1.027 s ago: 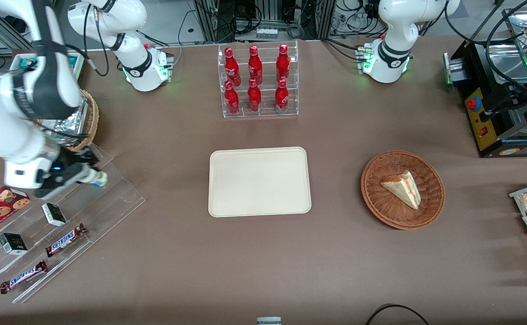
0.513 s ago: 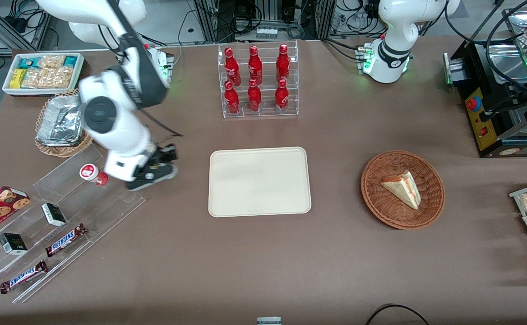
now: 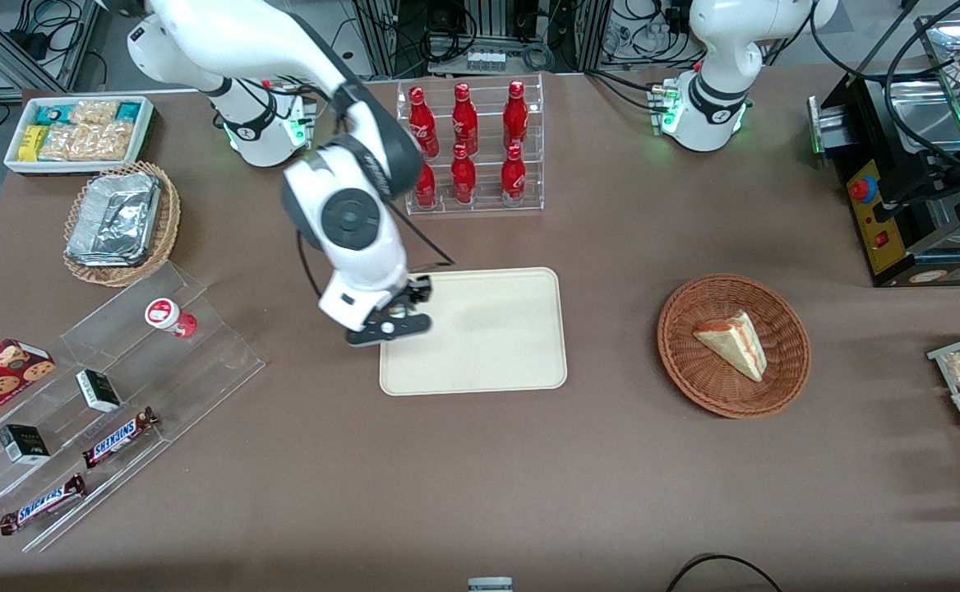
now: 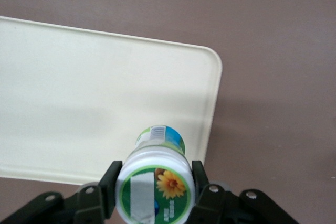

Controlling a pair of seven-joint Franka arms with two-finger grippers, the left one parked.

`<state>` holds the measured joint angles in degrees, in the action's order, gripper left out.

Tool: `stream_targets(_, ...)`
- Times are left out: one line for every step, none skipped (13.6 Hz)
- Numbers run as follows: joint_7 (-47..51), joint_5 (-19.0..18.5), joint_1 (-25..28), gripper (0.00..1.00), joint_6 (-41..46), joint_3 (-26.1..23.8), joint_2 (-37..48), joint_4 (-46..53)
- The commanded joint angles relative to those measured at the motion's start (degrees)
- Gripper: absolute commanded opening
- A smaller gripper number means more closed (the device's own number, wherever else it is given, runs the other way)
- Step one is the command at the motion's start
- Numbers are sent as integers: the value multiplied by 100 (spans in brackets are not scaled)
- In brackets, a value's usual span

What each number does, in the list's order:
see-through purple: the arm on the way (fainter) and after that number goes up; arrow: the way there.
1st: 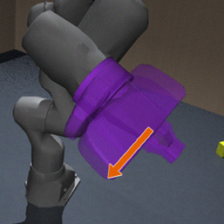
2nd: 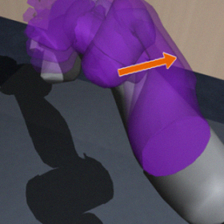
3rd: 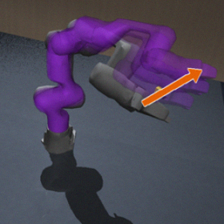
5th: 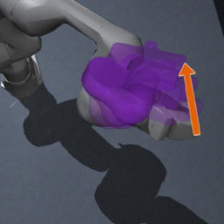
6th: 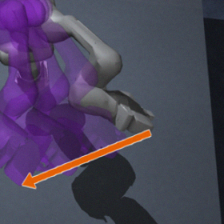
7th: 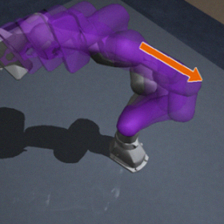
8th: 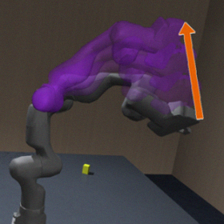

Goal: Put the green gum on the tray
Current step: 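Carry the held gum bottle over the cream tray with the right gripper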

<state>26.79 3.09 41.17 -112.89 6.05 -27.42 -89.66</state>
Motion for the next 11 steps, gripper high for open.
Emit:
stream_targets(553, 131, 251, 0, -161, 80, -728, 809)
stream_targets(668, 131, 321, 0, -407, 72, -825, 809)
stream_targets(791, 131, 409, 0, -609, 80, -939, 818)
stream_targets(923, 131, 462, 0, -811, 72, -1053, 827)
stream_targets(985, 139, 462, 0, -979, 72, -1124, 827)
stream_targets(1003, 139, 497, 0, -1059, 72, -1194, 827)
stream_targets(1003, 139, 506, 0, -1121, 72, -1239, 827)
stream_targets(1003, 139, 506, 0, -1199, 72, -1309, 827)
stream_targets(1003, 139, 506, 0, -1279, 72, -1388, 827)
stream_targets(1003, 139, 506, 0, -1323, 72, -1432, 827)
stream_targets(1003, 148, 506, 0, -1332, 72, -1459, 818)
